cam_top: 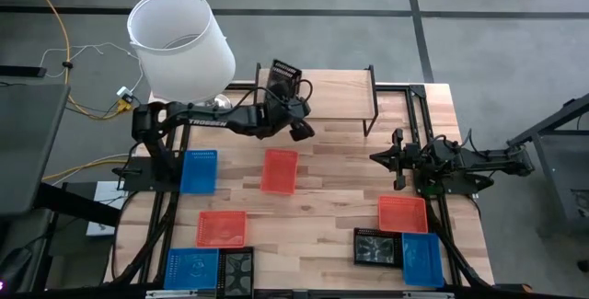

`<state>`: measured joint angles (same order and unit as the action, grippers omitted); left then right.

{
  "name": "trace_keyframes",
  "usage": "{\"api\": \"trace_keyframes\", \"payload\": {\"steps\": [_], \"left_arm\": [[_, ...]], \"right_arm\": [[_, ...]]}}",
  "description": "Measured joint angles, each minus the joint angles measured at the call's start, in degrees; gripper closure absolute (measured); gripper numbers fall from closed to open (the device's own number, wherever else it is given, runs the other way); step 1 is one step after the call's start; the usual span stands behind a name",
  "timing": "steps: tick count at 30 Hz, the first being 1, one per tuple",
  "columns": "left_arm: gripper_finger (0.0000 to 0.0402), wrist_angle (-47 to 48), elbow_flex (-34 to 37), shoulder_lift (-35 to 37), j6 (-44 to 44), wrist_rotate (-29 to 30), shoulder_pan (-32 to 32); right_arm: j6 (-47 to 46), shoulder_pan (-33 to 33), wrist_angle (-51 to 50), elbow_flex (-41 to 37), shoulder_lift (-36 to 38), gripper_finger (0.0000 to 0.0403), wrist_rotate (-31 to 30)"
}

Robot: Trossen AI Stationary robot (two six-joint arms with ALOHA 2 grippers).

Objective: Stack baskets on shelf by color
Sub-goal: Put the top black bin on the shelf

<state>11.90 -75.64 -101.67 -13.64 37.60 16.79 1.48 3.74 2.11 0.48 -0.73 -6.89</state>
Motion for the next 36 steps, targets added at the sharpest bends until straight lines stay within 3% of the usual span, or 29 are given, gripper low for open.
{"api": "trace_keyframes", "payload": {"steps": [11, 16, 21, 23, 30, 36], "left_arm": [[0.0401, -3.9, 0.0, 7.6, -3.6, -2.1, 0.6], [0.0401, -4.5, -1.0, 10.5, -7.7, -19.9, 7.2], [0.0401, 8.7, -8.1, 6.6, -6.5, -33.6, 14.5], [0.0401, 13.0, -10.6, 4.0, -8.8, -36.2, 15.9], [0.0401, 14.2, -16.4, -2.5, -17.0, -35.1, 16.5], [0.0401, 14.0, -20.9, -7.2, -21.6, -29.2, 16.9]], "right_arm": [[0.0, 0.0, 0.0, 0.0, 0.0, 0.0402, 0.0], [0.0, 0.0, 0.0, 0.0, 0.0, 0.0402, 0.0], [0.0, 0.0, 0.0, 0.0, 0.0, 0.0402, 0.0], [0.0, 0.0, 0.0, 0.0, 0.0, 0.0402, 0.0], [0.0, 0.0, 0.0, 0.0, 0.0, 0.0402, 0.0], [0.0, 0.0, 0.0, 0.0, 0.0, 0.0402, 0.0]]}}
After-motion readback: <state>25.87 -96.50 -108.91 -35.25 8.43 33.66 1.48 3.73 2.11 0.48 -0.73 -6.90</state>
